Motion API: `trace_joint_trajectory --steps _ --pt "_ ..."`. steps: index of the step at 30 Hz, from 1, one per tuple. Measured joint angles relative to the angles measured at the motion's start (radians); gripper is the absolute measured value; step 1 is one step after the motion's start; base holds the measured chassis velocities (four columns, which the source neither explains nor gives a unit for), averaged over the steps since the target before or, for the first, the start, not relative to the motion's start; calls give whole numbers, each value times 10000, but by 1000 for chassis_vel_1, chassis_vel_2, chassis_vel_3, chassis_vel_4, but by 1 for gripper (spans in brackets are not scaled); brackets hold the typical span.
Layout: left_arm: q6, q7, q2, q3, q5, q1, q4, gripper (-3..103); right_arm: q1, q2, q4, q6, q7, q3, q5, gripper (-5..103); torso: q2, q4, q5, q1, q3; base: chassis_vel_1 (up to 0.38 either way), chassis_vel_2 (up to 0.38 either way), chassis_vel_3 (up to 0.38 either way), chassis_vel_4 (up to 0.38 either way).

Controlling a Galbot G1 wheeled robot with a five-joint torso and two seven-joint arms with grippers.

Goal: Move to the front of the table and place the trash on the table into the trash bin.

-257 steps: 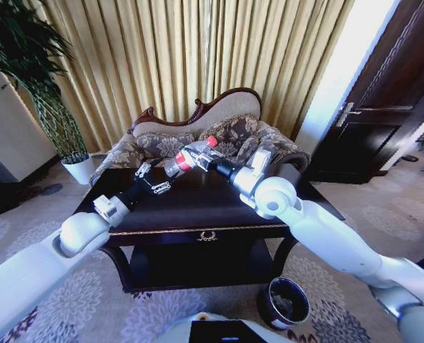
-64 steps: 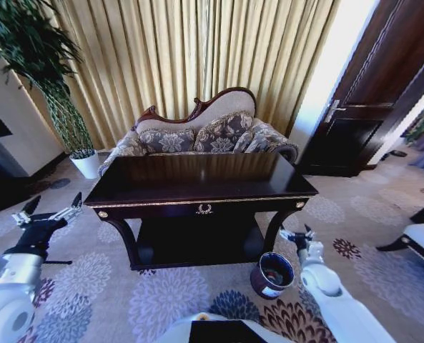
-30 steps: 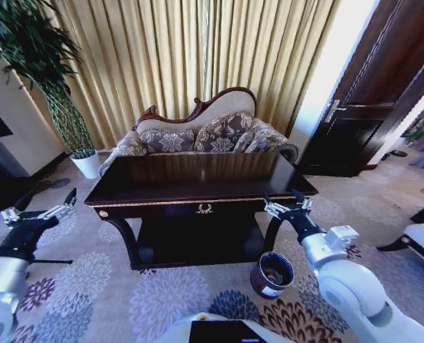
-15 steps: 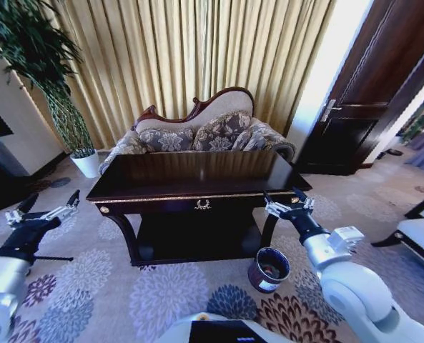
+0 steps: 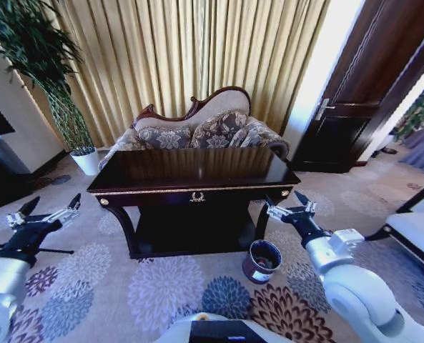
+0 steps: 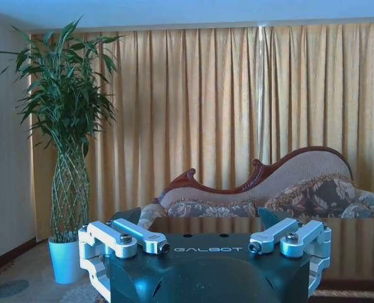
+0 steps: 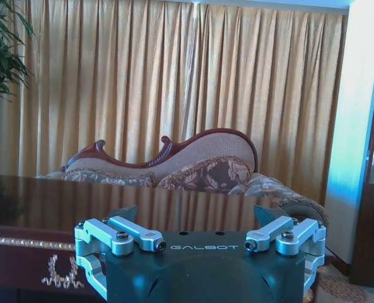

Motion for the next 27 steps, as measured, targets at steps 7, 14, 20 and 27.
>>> trace_joint_trajectory --steps 7,14,20,27 --pt "-3 18 3 46 95 -25 3 100 -160 81 -8 -1 53 59 -194 100 0 0 -2 1 0 48 -189 -53 194" --pt "-184 58 9 77 110 -22 6 100 -321 295 -16 156 54 12 -410 100 -1 -2 0 2 1 82 -162 -87 153" --pt "-369 102 72 89 115 -23 29 100 -313 339 -17 284 54 -86 -511 100 0 -1 -1 1 0 178 -191 -186 190" --pt "-520 129 119 97 117 -19 149 100 -345 401 -17 363 43 -166 -674 100 1 0 -2 -1 -1 216 -219 -219 195"
